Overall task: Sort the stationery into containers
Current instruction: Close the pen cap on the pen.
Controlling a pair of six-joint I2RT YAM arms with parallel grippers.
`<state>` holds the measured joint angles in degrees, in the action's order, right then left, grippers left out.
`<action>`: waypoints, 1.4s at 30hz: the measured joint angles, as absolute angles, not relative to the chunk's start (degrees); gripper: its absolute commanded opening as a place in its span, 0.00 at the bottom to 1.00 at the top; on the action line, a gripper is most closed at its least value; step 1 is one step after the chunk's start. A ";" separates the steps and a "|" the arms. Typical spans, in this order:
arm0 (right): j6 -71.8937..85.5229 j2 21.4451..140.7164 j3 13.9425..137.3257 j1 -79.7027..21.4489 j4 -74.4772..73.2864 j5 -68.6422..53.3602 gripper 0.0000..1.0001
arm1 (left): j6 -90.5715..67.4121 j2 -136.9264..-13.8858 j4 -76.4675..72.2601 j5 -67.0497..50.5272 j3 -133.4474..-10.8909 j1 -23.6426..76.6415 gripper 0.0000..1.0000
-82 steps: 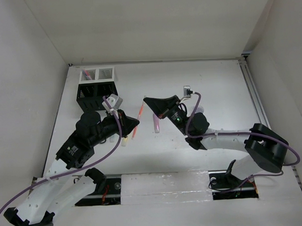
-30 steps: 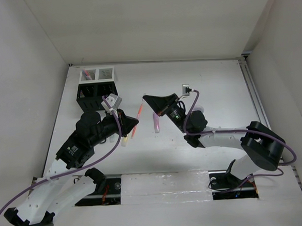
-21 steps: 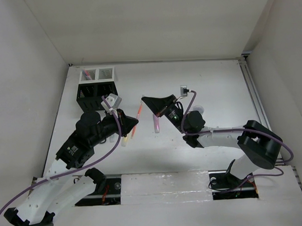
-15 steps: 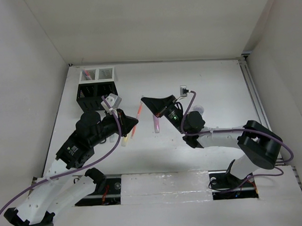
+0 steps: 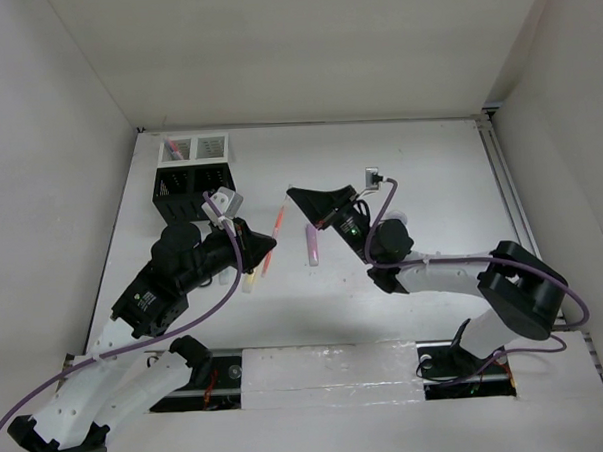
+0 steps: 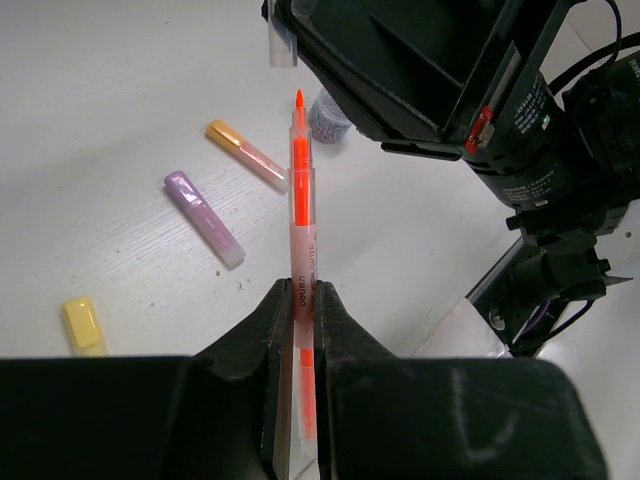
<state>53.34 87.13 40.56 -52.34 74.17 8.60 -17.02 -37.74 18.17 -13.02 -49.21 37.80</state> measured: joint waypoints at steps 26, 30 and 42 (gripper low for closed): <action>53.84 86.63 40.88 -52.60 74.19 7.79 0.00 | -17.02 -38.89 18.20 -12.82 -49.21 37.80 0.00; 54.15 86.63 40.88 -52.64 74.19 7.49 0.00 | -17.02 -38.89 18.20 -12.38 -49.21 37.80 0.00; 54.26 86.63 40.88 -53.25 74.17 7.31 0.00 | -17.02 -38.89 18.20 -11.31 -49.21 37.80 0.00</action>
